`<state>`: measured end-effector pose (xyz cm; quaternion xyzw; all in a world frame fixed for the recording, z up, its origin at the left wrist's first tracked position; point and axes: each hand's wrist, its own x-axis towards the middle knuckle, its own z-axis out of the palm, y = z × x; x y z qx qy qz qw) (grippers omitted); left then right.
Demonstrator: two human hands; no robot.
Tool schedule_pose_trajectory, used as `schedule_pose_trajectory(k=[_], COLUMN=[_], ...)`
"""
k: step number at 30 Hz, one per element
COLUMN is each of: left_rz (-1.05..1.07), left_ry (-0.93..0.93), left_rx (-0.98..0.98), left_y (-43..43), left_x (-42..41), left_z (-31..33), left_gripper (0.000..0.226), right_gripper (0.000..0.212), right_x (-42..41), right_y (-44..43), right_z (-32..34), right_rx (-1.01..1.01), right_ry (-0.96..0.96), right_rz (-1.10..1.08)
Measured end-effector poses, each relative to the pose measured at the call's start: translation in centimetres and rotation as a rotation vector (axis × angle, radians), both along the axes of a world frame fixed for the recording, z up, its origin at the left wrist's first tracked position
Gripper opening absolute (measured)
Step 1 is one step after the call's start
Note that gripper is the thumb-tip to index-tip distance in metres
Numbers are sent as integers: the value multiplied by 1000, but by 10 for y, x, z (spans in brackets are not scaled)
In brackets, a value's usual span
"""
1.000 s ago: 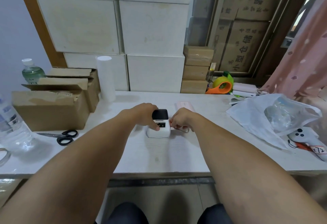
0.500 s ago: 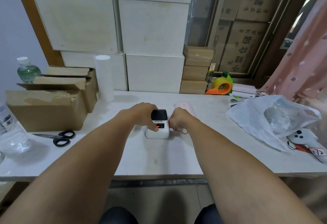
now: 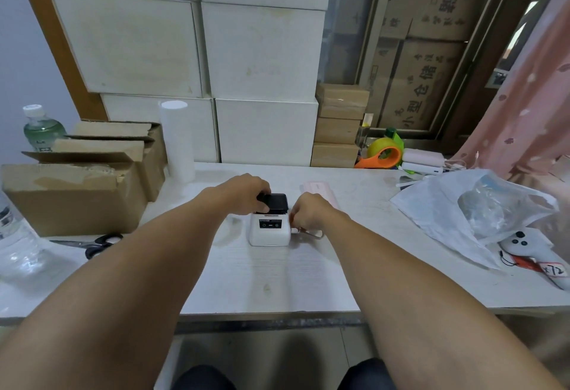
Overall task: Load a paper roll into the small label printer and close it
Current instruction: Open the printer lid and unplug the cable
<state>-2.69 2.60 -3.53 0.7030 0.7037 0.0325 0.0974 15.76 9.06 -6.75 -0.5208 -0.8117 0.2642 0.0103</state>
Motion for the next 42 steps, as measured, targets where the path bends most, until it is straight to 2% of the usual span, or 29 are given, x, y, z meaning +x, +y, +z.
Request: schedule_pose_trajectory(k=[4, 8, 12, 19, 22, 29, 36, 42], left_rz=[-52, -44, 1, 241, 311, 435, 444, 432], left_ry=[151, 133, 21, -252, -338, -404, -403, -432], left_rx=[-30, -19, 41, 167, 205, 239, 204, 195], left_y=[0, 2, 3, 11, 17, 31, 37, 39], left_x=[3, 1, -1, -6, -8, -10, -12, -18], left_z=[3, 1, -3, -5, -6, -10, -8, -11], left_gripper=[24, 25, 31, 33, 41, 46, 46, 46], right_gripper=[20, 18, 26, 13, 20, 22, 28, 27], right_x=[1, -2, -4, -12, -22, -41, -55, -61], right_y=[5, 5, 9, 6, 3, 7, 16, 14], right_z=[2, 12, 26, 28, 23, 22, 18, 18], right_rx=[-11, 34, 142, 153, 156, 76, 148, 169], right_ry=[-16, -62, -64, 68, 77, -100, -252, -309], right_rz=[39, 53, 42, 125, 200, 308, 358, 377])
